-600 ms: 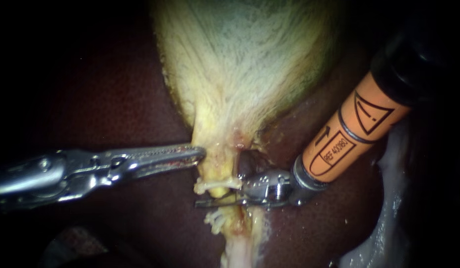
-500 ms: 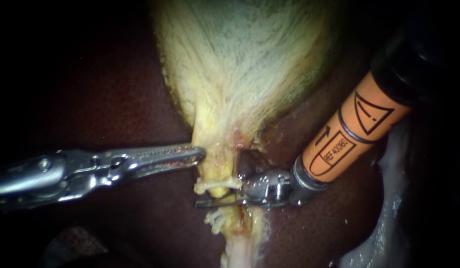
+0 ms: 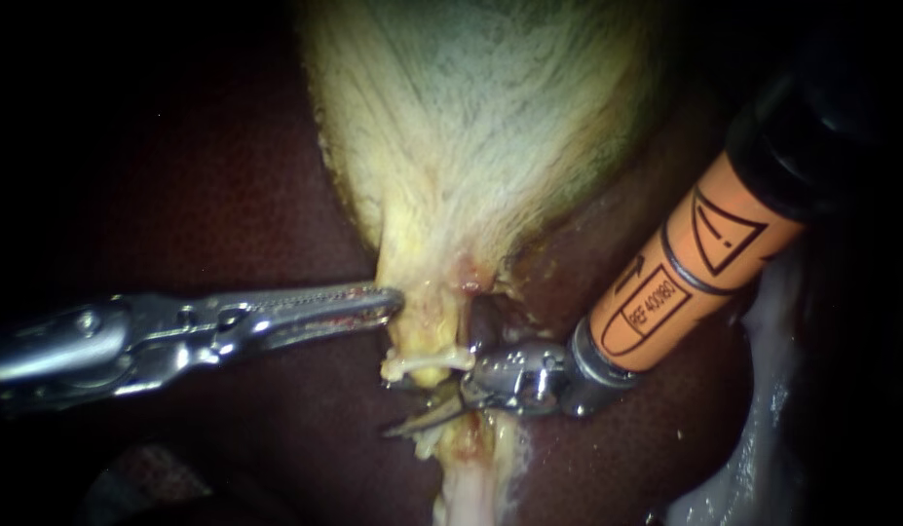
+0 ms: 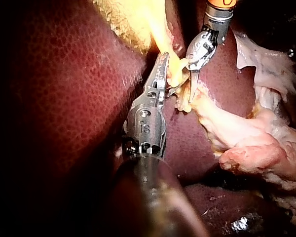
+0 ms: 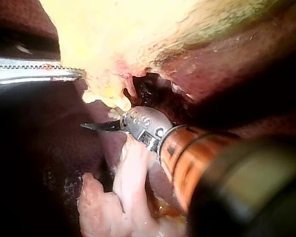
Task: Go back from the cut left tube
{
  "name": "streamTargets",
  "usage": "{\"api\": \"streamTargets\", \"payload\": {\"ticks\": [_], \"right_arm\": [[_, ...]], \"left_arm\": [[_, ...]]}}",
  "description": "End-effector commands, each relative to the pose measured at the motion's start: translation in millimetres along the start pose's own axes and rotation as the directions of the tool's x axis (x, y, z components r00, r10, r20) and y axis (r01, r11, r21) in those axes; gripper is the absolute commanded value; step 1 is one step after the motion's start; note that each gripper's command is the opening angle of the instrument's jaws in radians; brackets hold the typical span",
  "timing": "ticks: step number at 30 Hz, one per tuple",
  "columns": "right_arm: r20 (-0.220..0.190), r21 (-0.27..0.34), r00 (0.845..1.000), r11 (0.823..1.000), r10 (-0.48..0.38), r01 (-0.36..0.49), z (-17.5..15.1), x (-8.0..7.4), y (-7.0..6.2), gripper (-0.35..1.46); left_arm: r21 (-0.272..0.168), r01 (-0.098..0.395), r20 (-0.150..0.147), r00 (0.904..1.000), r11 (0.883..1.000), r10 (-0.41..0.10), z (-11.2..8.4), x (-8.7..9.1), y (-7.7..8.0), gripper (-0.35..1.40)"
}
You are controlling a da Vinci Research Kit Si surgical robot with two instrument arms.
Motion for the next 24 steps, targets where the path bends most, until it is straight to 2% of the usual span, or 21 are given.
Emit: {"api": "streamTargets", "payload": {"ticks": [1, 7, 10, 13, 17, 21, 23, 24], "right_arm": [[0.001, 0.001, 1.0, 1.0, -0.002, 0.002, 0.0, 0.0, 0.0, 0.84], [0.002, 0.005, 1.0, 1.0, 0.007, -0.007, -0.7, -0.5, -0.1, 0.84], [0.004, 0.012, 1.0, 1.0, 0.009, -0.009, -1.9, -1.3, -0.3, 0.84], [0.007, 0.023, 1.0, 1.0, 0.003, -0.003, -4.0, -2.3, -0.6, 0.84], [0.012, 0.042, 1.0, 0.999, 0.001, -0.001, -7.5, -3.1, -0.8, 0.63], [-0.004, 0.023, 1.0, 1.0, 0.009, -0.009, -11.6, -2.9, -0.4, 0.63], [-0.016, 0.004, 1.0, 1.0, 0.016, -0.016, -13.4, -2.5, 0.0, 0.69], [-0.027, -0.012, 0.999, 1.0, 0.021, -0.022, -14.6, -2.2, 0.2, 0.79]], "left_arm": [[0.0, 0.0, 0.0, 1.0, 1.0, 0.0, 0.0, 0.0, 0.0, 0.0], [0.0, 0.0, 0.0, 1.0, 1.0, 0.0, 0.0, 0.0, 0.0, 0.0], [0.0, 0.0, 0.0, 1.0, 1.0, 0.0, 0.0, 0.0, 0.0, 0.0], [0.0, 0.0, 0.0, 1.0, 1.0, 0.0, 0.0, 0.0, 0.1, 0.0], [0.0, 0.0, 0.0, 1.0, 1.0, 0.0, 0.1, 0.1, 0.1, 0.0], [0.0, 0.0, 0.0, 1.0, 1.0, 0.0, 0.1, 0.1, 0.2, 0.0], [0.001, 0.0, 0.0, 1.0, 1.0, 0.0, 0.1, 0.1, 0.2, 0.0], [0.001, 0.0, 0.0, 1.0, 1.0, 0.0, 0.1, 0.1, 0.2, 0.0]]}}
